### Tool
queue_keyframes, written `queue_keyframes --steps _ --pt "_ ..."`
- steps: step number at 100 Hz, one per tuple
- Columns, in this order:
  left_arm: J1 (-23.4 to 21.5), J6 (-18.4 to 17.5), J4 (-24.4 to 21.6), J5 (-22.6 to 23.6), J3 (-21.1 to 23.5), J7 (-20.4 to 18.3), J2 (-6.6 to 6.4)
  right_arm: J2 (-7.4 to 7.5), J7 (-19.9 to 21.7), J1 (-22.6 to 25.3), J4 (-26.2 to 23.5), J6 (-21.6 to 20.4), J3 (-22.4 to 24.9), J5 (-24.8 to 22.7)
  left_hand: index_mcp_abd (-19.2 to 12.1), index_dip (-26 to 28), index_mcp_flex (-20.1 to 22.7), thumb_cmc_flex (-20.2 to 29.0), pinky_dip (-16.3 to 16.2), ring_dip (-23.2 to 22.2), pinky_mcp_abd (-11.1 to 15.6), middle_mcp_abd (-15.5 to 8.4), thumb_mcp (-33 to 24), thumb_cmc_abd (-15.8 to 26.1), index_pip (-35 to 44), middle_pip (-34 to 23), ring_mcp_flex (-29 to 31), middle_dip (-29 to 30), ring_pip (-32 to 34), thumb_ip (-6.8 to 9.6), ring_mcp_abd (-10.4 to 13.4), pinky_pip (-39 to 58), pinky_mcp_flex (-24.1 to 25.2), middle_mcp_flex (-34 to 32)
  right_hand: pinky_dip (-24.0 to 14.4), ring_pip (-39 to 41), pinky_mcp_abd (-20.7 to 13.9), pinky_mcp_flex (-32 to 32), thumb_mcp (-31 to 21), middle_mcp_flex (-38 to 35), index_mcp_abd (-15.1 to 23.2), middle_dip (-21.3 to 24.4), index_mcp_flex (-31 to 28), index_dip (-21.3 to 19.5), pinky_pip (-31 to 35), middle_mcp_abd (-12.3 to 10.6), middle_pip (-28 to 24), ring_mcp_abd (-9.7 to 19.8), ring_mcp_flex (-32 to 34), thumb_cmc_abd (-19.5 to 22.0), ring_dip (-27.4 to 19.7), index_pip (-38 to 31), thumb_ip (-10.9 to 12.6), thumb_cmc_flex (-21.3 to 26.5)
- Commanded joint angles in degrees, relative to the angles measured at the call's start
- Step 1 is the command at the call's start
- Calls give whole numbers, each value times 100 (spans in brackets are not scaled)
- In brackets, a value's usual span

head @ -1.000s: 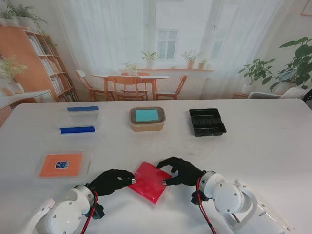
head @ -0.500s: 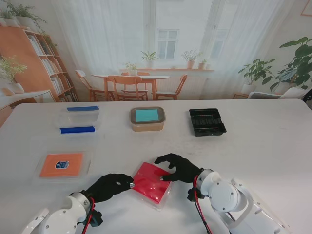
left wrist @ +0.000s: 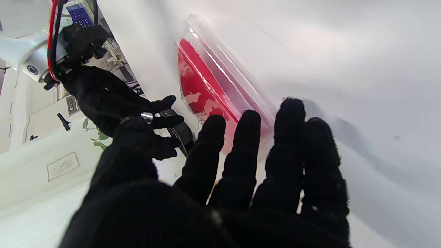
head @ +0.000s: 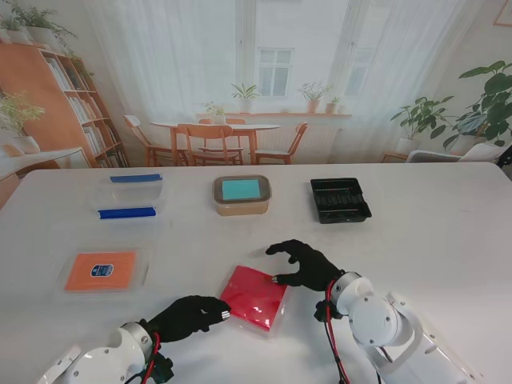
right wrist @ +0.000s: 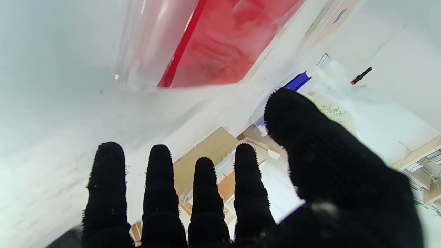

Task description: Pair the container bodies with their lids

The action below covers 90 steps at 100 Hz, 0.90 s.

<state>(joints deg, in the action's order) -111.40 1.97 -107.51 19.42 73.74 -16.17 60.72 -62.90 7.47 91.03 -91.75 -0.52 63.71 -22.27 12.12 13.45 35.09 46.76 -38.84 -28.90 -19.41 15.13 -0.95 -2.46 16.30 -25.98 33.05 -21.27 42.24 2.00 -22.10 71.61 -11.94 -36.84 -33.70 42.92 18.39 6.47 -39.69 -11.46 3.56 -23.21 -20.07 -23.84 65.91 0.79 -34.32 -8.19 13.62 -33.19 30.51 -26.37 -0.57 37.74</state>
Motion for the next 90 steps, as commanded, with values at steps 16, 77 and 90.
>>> queue_keyframes --steps 16,77,90 --pt "-69 -302 -103 -2 175 127 21 -7 -251 16 -105 -23 367 -528 -2 12 136 -110 -116 79 -98 115 140 184 103 -166 231 -8 242 -1 -131 272 -132 -236 39 -253 -234 -314 -214 123 -272 -151 -52 -19 -413 -98 -349 148 4 -221 -67 148 -83 -45" --pt "915 -476 441 501 75 1195 240 102 -620 -1275 1173 6 312 -2268 -263 15 -44 128 289 203 371 -251 96 51 -17 184 -911 23 -634 47 393 -520 1164 327 182 -628 -725 -1227 -900 116 -759 -66 84 120 -1382 8 -746 325 -489 -434 -270 -166 -139 175" --pt "1136 -400 605 576 -28 1370 278 115 -651 -1687 1630 129 46 -2413 -288 23 -77 159 414 220 483 -307 89 39 -25 235 -1086 32 -800 55 481 -746 1331 495 169 -455 -749 -1245 -940 26 -857 -117 23 91 -1512 82 -911 313 -485 -462 -229 -340 -149 182"
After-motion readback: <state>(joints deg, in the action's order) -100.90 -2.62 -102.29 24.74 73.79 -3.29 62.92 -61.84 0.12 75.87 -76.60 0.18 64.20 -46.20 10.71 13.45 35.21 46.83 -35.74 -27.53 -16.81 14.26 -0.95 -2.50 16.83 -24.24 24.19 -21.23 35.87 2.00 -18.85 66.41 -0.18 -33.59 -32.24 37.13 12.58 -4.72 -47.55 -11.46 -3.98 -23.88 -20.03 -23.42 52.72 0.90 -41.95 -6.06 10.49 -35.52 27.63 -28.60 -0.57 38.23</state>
